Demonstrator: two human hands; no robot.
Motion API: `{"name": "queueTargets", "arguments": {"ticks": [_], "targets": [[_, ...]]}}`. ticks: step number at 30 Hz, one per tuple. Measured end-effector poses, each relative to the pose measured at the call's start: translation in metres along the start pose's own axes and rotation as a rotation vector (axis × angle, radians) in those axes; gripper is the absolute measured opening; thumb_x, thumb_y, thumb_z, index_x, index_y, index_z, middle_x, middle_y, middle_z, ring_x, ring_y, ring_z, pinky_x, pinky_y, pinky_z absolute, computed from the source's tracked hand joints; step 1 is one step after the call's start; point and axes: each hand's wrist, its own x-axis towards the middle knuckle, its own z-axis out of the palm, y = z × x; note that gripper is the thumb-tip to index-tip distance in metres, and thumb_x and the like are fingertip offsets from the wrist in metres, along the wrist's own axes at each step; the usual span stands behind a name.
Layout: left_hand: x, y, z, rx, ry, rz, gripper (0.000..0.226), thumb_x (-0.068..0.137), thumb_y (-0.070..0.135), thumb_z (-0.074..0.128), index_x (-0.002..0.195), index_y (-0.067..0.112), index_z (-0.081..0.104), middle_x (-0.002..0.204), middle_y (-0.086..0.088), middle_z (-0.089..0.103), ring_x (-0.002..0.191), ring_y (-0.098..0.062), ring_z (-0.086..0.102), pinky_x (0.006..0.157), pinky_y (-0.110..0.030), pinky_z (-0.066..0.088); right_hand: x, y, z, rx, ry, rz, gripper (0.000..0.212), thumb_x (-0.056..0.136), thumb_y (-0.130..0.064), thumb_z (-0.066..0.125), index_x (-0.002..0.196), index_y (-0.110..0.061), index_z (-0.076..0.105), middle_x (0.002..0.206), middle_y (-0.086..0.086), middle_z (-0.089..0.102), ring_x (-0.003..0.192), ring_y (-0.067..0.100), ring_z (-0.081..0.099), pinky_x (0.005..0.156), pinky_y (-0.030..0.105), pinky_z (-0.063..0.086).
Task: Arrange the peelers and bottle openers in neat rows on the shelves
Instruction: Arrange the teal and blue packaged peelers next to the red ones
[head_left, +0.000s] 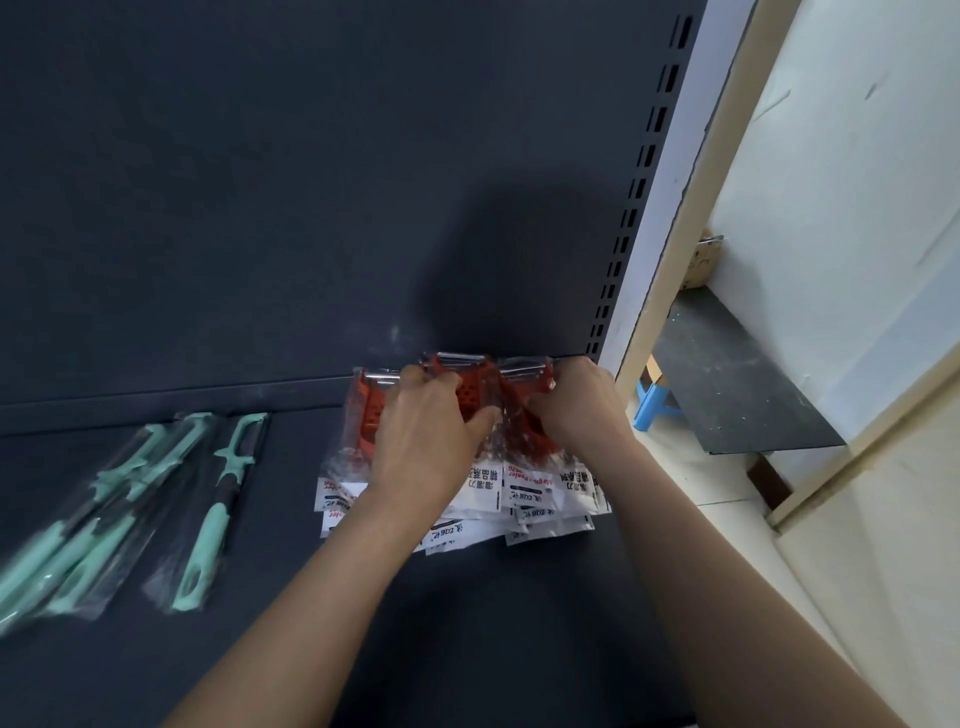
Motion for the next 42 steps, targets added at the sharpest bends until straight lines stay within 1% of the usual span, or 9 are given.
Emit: {"name": "queueTargets", "arguments": {"ticks": [5,10,16,23,27,31,34,38,42], "targets": [[-0.002,-0.002,-0.006,-0.096,-0.016,-0.016,0.059,0.084,0.052,0.058,0.131,0.017,0.048,0.117,-0.009,0.052,0.107,-0.025,0.054,0.087,-0.03,0.043,-0.001,0.001,-0.003,-0.005,0.044,-0.023,0.014,0.087,-0.016,0.054,0.083,-0.007,0.065,0.073,0.005,0.056,0.06,0.018,0.048,0.044,0.022,0.03],[-0.004,-0.008,-0.018,-0.124,0.126,-0.007,0.03,0.097,0.03,0.043,0.113,0.01,0.059,0.107,-0.011,0.061,0.095,-0.026,0.057,0.082,-0.031,0.04,0.0,0.002,-0.004,0.025,0.044,0.028,0.022,0.092,-0.021,0.05,0.085,-0.005,0.064,0.078,0.008,0.058,0.062,0.017,0.049,0.05,0.025,0.033],[-0.011,-0.021,-0.028,-0.14,0.174,0.014,0.024,0.095,0.016,0.044,0.11,0.01,0.061,0.107,-0.008,0.059,0.095,-0.024,0.055,0.081,-0.031,0.04,-0.009,-0.01,-0.009,-0.008,0.117,-0.029,0.024,0.088,-0.013,0.048,0.065,-0.007,0.05,0.065,0.005,0.049,0.057,0.018,0.045,0.045,0.023,0.026],[-0.022,-0.05,-0.049,-0.099,0.234,0.011,0.022,0.091,0.012,0.05,0.108,0.007,0.062,0.101,-0.01,0.06,0.092,-0.029,0.057,0.084,-0.043,0.045,-0.036,-0.058,-0.007,-0.002,0.137,-0.296,0.027,0.091,-0.022,0.055,0.108,-0.002,0.061,0.106,0.014,0.065,0.095,0.03,0.06,0.077,0.033,0.047],[-0.031,-0.082,-0.064,-0.042,0.25,-0.024,0.022,0.089,0.01,0.053,0.108,0.004,0.063,0.101,-0.015,0.061,0.094,-0.033,0.057,0.084,-0.044,0.045,-0.054,-0.095,0.014,-0.012,0.092,-0.403,0.036,0.091,-0.028,0.056,0.12,-0.008,0.058,0.117,0.014,0.062,0.107,0.03,0.057,0.088,0.034,0.045],[-0.039,-0.123,-0.081,0.007,0.25,-0.092,0.023,0.087,0.01,0.054,0.109,0.003,0.062,0.103,-0.018,0.06,0.097,-0.035,0.055,0.086,-0.044,0.043,-0.075,-0.135,0.053,-0.043,0.01,-0.509,0.029,0.089,-0.029,0.058,0.109,-0.008,0.06,0.11,0.015,0.062,0.104,0.031,0.056,0.083,0.033,0.044],[-0.048,-0.157,-0.092,0.055,0.233,-0.148,0.023,0.087,0.011,0.054,0.108,0.004,0.061,0.103,-0.017,0.059,0.098,-0.036,0.054,0.085,-0.043,0.041,-0.091,-0.159,0.085,-0.087,-0.09,-0.543,0.036,0.089,-0.031,0.058,0.116,-0.007,0.058,0.116,0.017,0.06,0.109,0.032,0.054,0.089,0.036,0.043],[-0.056,-0.201,-0.103,0.179,0.166,-0.232,0.03,0.089,0.018,0.054,0.117,0.008,0.057,0.109,-0.016,0.056,0.102,-0.035,0.05,0.086,-0.042,0.037,-0.107,-0.18,0.12,-0.179,-0.201,-0.511,0.038,0.087,-0.035,0.058,0.112,-0.006,0.058,0.114,0.017,0.06,0.108,0.034,0.055,0.085,0.035,0.043],[-0.059,-0.228,-0.106,0.273,0.058,-0.235,0.027,0.088,0.027,0.057,0.109,0.009,0.058,0.109,-0.013,0.055,0.103,-0.032,0.047,0.085,-0.039,0.037,-0.116,-0.189,0.145,-0.251,-0.298,-0.401,0.043,0.087,-0.04,0.06,0.109,-0.004,0.055,0.113,0.018,0.058,0.107,0.035,0.053,0.077,0.033,0.039]]}}
